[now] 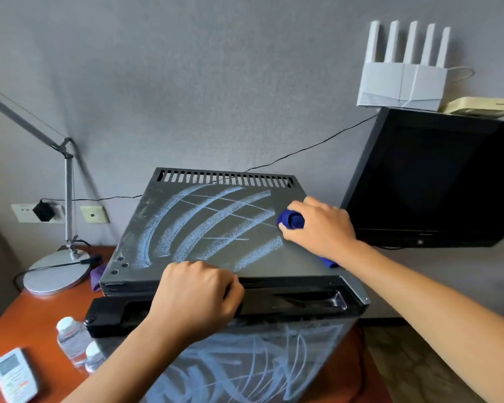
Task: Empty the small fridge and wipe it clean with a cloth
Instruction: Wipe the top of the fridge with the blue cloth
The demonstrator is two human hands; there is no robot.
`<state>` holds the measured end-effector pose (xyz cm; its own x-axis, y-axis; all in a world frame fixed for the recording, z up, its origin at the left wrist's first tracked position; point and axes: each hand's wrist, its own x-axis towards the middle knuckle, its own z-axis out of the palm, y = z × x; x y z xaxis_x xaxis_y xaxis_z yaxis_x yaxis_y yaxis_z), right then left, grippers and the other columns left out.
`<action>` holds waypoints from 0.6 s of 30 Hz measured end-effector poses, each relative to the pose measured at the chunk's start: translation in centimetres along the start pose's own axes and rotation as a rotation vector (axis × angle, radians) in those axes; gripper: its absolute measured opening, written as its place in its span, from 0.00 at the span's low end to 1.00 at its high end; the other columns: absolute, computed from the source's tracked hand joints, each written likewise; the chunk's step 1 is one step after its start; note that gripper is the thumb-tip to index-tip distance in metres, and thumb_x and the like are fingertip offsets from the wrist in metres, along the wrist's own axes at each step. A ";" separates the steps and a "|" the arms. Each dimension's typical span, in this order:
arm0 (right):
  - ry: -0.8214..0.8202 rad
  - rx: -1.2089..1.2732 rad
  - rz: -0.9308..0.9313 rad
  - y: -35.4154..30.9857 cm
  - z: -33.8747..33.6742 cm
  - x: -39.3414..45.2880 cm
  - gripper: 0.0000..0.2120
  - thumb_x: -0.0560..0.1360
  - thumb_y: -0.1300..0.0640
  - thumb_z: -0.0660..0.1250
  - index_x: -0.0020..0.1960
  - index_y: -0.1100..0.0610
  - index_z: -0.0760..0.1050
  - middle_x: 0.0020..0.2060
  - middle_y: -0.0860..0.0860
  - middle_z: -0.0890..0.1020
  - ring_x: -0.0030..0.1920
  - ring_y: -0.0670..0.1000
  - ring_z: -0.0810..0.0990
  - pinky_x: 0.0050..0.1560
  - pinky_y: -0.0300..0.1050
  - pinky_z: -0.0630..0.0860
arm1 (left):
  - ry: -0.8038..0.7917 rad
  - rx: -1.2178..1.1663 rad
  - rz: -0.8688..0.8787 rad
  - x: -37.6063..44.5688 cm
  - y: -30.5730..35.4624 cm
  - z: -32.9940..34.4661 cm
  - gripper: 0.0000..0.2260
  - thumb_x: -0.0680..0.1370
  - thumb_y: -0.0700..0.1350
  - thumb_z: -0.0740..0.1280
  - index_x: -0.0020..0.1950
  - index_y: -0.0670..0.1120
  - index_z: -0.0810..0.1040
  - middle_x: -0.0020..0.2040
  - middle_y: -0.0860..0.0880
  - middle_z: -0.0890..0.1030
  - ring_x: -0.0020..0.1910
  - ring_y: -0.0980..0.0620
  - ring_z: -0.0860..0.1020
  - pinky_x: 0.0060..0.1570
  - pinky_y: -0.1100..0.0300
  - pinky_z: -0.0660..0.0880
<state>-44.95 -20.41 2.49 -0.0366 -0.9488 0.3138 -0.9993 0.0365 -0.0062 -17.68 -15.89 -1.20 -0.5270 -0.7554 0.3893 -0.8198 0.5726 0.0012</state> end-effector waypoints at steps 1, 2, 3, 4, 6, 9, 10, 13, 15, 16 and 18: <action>-0.001 -0.005 -0.008 -0.5 -0.8 -2.3 0.19 0.70 0.31 0.63 0.56 0.40 0.74 0.47 0.42 0.76 0.44 0.52 0.80 0.44 0.46 0.74 | -0.007 0.002 0.003 -0.1 -0.2 -0.1 0.16 0.71 0.51 0.65 0.27 0.43 0.70 0.21 0.46 0.66 0.20 0.44 0.65 0.25 0.60 0.50; 0.003 -0.015 -0.023 -1.0 -1.4 -4.4 0.19 0.70 0.30 0.63 0.55 0.39 0.74 0.46 0.42 0.76 0.42 0.51 0.79 0.43 0.45 0.74 | -0.009 0.008 0.009 -0.3 -0.5 -0.1 0.16 0.70 0.52 0.65 0.27 0.43 0.70 0.20 0.46 0.66 0.19 0.44 0.64 0.25 0.61 0.50; 0.018 -0.023 -0.045 -1.4 -1.8 -6.2 0.19 0.70 0.30 0.63 0.55 0.39 0.74 0.44 0.42 0.75 0.40 0.50 0.79 0.40 0.44 0.74 | -0.007 0.019 0.014 -0.3 -0.9 -0.1 0.16 0.70 0.52 0.64 0.27 0.43 0.71 0.20 0.47 0.66 0.19 0.44 0.62 0.25 0.61 0.50; 0.045 -0.030 -0.069 -1.8 -2.2 -7.7 0.19 0.69 0.30 0.63 0.54 0.39 0.75 0.43 0.42 0.75 0.38 0.49 0.78 0.38 0.44 0.74 | -0.004 0.024 0.022 -0.3 -1.3 -0.2 0.16 0.71 0.52 0.64 0.27 0.43 0.71 0.20 0.47 0.66 0.20 0.45 0.59 0.25 0.61 0.51; 0.108 -0.017 -0.115 -2.3 -2.2 -9.6 0.18 0.69 0.30 0.64 0.52 0.39 0.77 0.42 0.43 0.76 0.35 0.48 0.78 0.33 0.44 0.75 | 0.005 0.017 0.035 -0.3 -2.1 -0.2 0.16 0.71 0.51 0.64 0.27 0.43 0.71 0.20 0.47 0.66 0.21 0.46 0.57 0.25 0.61 0.51; 0.150 -0.006 -0.153 -2.3 -1.7 -9.3 0.18 0.70 0.30 0.64 0.53 0.39 0.78 0.43 0.43 0.78 0.34 0.48 0.78 0.31 0.45 0.76 | 0.019 -0.026 0.037 -0.4 -2.2 -0.1 0.18 0.73 0.52 0.61 0.26 0.44 0.70 0.20 0.49 0.66 0.18 0.45 0.63 0.25 0.62 0.53; 0.157 -0.008 -0.157 -2.2 -1.5 -8.4 0.19 0.70 0.30 0.63 0.53 0.40 0.79 0.43 0.43 0.78 0.34 0.48 0.79 0.31 0.44 0.76 | 0.026 -0.043 0.034 -0.4 -2.2 -0.1 0.18 0.73 0.52 0.61 0.26 0.44 0.69 0.21 0.49 0.66 0.18 0.45 0.64 0.25 0.62 0.52; 0.081 -0.019 -0.119 -1.7 -0.7 -3.6 0.21 0.71 0.29 0.62 0.57 0.38 0.76 0.46 0.42 0.77 0.40 0.49 0.80 0.38 0.43 0.75 | 0.044 -0.060 0.033 -0.5 -2.2 -0.1 0.17 0.72 0.51 0.63 0.26 0.44 0.68 0.21 0.49 0.67 0.19 0.45 0.64 0.25 0.61 0.50; 0.000 -0.013 -0.074 -0.9 0.5 1.3 0.22 0.72 0.27 0.60 0.60 0.38 0.73 0.47 0.41 0.76 0.45 0.51 0.80 0.43 0.45 0.75 | 0.038 -0.061 0.050 -0.6 -2.2 -0.1 0.17 0.73 0.50 0.63 0.26 0.45 0.66 0.21 0.49 0.67 0.19 0.44 0.63 0.25 0.60 0.51; -0.017 -0.011 -0.056 -0.5 1.2 4.0 0.23 0.72 0.27 0.59 0.61 0.38 0.73 0.48 0.42 0.76 0.47 0.52 0.80 0.44 0.46 0.75 | 0.033 -0.059 0.054 -0.6 -2.1 -0.1 0.17 0.73 0.50 0.63 0.26 0.45 0.66 0.22 0.49 0.67 0.20 0.44 0.63 0.24 0.60 0.52; -0.029 -0.011 -0.015 0.5 2.7 9.3 0.24 0.73 0.28 0.60 0.63 0.39 0.74 0.52 0.46 0.78 0.52 0.56 0.80 0.44 0.47 0.72 | 0.025 -0.052 0.047 -0.6 -2.0 0.0 0.18 0.73 0.50 0.65 0.27 0.45 0.65 0.22 0.49 0.66 0.20 0.44 0.64 0.24 0.58 0.53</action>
<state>-45.79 -30.10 2.82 -0.0222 -0.9580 0.2860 -0.9996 0.0257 0.0088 -15.69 -16.56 -1.45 -0.5585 -0.7193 0.4132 -0.7811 0.6237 0.0299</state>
